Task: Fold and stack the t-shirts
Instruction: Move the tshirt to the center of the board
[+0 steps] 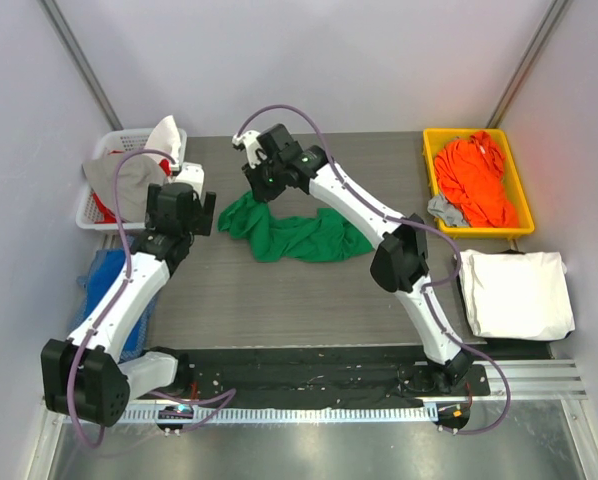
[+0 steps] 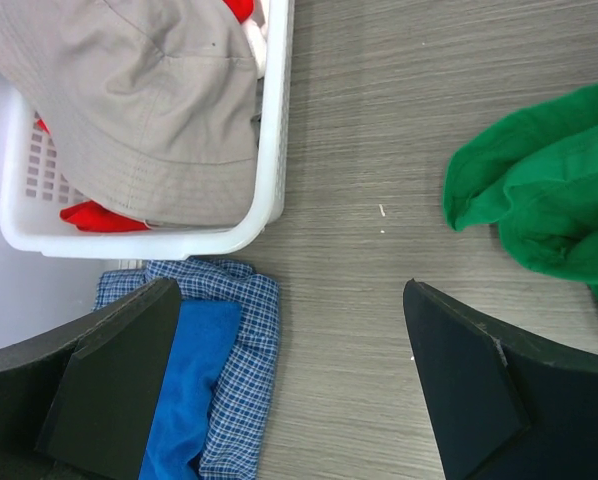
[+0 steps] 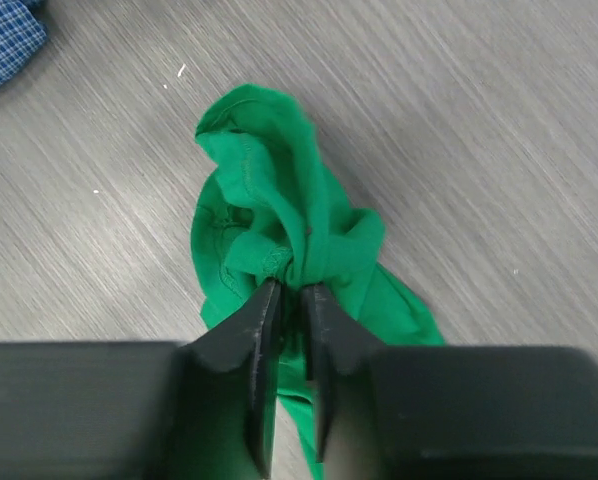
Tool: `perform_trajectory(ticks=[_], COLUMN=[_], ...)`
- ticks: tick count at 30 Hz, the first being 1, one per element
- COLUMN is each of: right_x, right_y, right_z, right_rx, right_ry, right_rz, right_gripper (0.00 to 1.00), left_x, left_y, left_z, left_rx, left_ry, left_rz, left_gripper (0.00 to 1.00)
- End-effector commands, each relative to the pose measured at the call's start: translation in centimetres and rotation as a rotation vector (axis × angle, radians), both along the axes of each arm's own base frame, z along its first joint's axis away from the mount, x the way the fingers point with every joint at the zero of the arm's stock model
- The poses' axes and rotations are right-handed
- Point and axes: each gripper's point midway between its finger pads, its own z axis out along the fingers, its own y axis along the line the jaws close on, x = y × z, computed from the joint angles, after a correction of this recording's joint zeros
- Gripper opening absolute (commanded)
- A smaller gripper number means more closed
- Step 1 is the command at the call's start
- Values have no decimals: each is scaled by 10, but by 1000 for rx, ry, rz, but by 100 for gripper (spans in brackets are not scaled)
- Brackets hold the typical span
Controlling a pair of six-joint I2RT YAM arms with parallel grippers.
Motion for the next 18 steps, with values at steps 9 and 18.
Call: perform_trajectory(ticks=[9,18], right_x=[4,29], right_y=[20,-10], right_z=[-17,-30], right_rx=[-47,-184], right_ry=[-78,-176], right_rz=[24,-69], right_gripper=[70,69], left_x=[-14,-13], left_y=[-29,-46], left_z=[-11,-79], left_rx=[-76,-33], left_ry=[53,226], left_rz=[-187,-337], left_gripper=[100,100])
